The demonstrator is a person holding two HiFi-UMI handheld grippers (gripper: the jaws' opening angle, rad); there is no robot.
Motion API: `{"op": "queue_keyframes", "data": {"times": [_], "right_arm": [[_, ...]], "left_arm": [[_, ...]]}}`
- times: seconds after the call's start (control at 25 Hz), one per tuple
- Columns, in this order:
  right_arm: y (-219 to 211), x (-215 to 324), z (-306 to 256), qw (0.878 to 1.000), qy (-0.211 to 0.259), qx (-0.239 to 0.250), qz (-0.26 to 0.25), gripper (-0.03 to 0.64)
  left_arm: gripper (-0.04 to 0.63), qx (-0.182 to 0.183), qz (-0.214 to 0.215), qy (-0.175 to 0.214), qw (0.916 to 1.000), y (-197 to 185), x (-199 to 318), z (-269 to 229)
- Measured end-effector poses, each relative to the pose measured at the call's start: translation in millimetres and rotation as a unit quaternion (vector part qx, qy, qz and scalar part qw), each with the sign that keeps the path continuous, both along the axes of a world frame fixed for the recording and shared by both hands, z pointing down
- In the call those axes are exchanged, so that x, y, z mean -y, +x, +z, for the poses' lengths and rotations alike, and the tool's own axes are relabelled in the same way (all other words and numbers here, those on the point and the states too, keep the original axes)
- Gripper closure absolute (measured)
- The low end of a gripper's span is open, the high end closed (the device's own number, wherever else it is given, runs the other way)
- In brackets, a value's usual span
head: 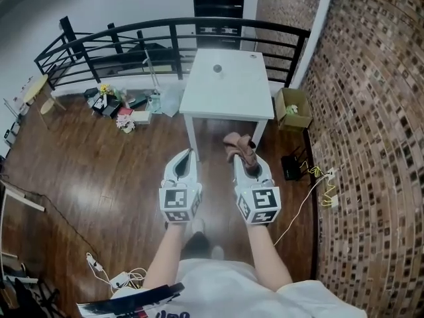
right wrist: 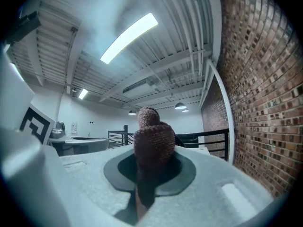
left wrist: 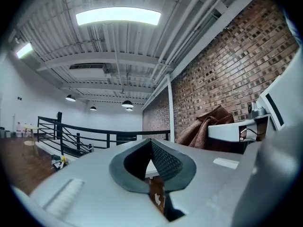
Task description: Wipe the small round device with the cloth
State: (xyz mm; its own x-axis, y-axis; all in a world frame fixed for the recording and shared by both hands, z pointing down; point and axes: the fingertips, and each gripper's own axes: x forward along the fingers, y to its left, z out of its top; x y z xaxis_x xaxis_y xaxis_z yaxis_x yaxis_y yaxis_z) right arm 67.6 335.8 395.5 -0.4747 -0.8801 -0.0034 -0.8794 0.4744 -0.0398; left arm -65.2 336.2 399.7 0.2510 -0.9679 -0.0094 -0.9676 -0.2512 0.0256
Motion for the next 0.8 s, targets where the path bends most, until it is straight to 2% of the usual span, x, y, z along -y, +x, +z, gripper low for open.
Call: {"op": "queue_keyframes", "data": {"times": [0.2, 0.4, 0.8], "right_arm": [[-3, 42, 13, 1.000, -0.008, -0.008, 0.012, 0.588], [-20, 107, 15, 1.000, -0.011, -0.014, 0.017, 0.588], [-66, 237, -1, 0.999, 0.004, -0.026, 0.038, 0.588]], "left_arm": [[0.591, -0.016, 0.006, -0.013, 0.9998, -2, 50, 9], [0.591, 0.009, 0.020, -0.018, 0.9996, -15, 122, 23], [0.581, 0.006, 0.065, 0.012, 0.9978, -48, 256, 6]]}}
